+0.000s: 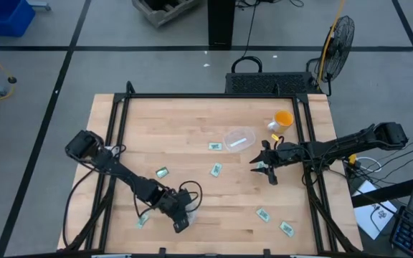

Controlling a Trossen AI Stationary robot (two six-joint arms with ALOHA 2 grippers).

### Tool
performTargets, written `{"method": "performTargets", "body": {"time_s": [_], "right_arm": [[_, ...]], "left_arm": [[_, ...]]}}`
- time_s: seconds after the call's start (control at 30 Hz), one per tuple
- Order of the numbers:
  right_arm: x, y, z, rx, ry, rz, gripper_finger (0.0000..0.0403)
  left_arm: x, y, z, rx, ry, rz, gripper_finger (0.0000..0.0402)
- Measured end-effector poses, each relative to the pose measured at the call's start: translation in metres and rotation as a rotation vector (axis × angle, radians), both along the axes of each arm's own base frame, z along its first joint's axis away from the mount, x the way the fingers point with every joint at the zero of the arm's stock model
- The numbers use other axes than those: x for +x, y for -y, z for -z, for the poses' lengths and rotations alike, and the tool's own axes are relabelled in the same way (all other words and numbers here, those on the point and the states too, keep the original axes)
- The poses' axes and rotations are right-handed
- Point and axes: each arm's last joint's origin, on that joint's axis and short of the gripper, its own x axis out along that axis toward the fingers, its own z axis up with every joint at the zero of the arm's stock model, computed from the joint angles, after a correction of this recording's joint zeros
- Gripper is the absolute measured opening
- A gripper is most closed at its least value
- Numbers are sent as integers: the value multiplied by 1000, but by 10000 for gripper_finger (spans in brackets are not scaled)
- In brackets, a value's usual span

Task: Pick and place Stevia / Truvia into bins
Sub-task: Put the stevia packet into the transparent container

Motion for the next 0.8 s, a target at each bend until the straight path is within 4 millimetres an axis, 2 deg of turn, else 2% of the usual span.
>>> {"method": "performTargets", "body": {"time_s": [0.2, 0.33, 0.43, 0.6, 0.8], "right_arm": [[0, 0, 0, -12, 2, -7, 144], [0, 0, 0, -6, 1, -3, 144], [0, 0, 0, -1, -4, 0, 144], [-1, 0, 1, -17, -25, 11, 144], [11, 1, -24, -79, -106, 93, 144]], "left_arm": [[8, -14, -1, -86, -42, -9, 88], [11, -22, -15, -74, 28, 23, 88], [8, -28, -35, -38, 115, 46, 88], [-6, -35, -88, 124, 345, 118, 88], [-26, -58, -137, 486, 593, 63, 88]]}}
